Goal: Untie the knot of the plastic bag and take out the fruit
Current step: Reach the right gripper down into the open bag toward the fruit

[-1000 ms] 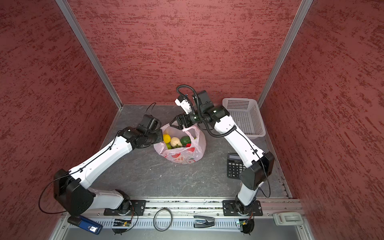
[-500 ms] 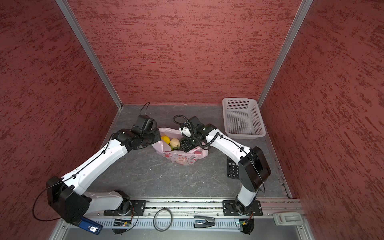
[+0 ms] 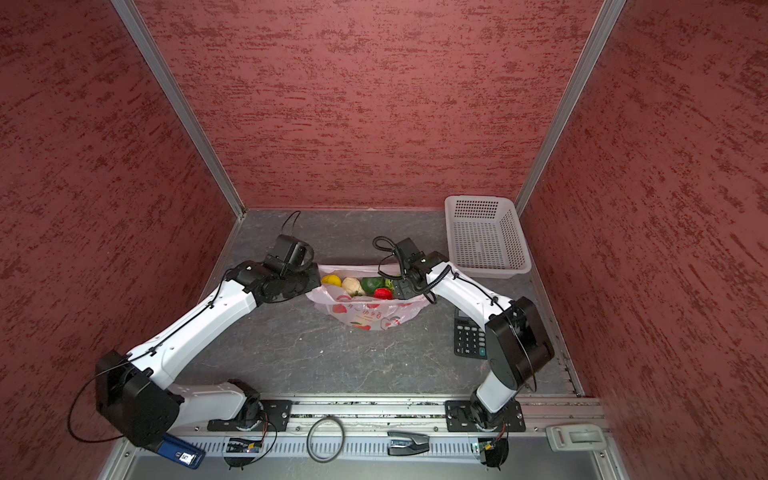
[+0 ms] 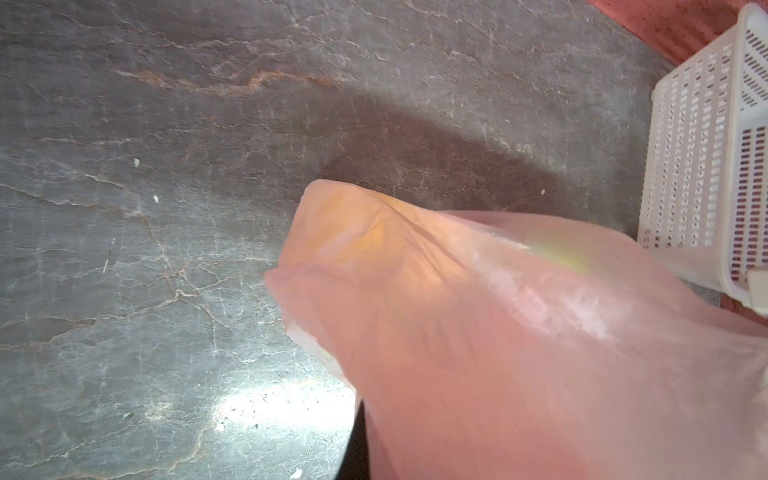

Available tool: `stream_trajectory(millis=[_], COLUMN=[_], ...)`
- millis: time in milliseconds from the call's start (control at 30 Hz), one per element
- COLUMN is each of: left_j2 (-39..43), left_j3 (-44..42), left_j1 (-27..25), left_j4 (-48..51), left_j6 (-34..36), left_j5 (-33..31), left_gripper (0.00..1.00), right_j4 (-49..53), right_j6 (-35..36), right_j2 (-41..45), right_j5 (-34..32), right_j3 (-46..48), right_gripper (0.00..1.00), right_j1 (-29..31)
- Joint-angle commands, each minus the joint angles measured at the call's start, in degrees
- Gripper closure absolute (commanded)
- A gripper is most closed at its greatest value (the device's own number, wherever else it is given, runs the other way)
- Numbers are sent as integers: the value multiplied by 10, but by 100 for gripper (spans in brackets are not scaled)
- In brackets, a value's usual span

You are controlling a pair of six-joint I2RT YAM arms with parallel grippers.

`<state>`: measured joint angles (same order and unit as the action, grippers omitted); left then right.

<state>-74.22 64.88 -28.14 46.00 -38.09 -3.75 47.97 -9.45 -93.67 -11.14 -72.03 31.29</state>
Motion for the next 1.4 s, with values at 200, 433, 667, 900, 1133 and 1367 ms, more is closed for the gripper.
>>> stream_trajectory(millis=[200,433,667,900,1133,1367], left_j2=[-14,-24,-22,14,32,22], left_j3=[15,21,11,-34,-83,-93], left_j1=[-47,-49,-49,-64,-78,-84], left_j4=[-25,-33,-46,-97,-124,-151], left_j6=[3,-13,-17,9,29,28], left_j5=[-10,-11,-8,1,7,37], left_gripper=[100,100,100,100,100,100], right_j4=[20,-27,-69,-182,-419,-419], right_j6=[-15,-43,-40,-81,-135,-95], right_j2=[46,73,81,-2,-39,-100], right_j5=[211,308,352,287,83,8], right_j3=[-67,-54,-48,-45,-21,-89], right_gripper=[4,2,2,2,2,2], right_j1=[6,40,68,59,55,29])
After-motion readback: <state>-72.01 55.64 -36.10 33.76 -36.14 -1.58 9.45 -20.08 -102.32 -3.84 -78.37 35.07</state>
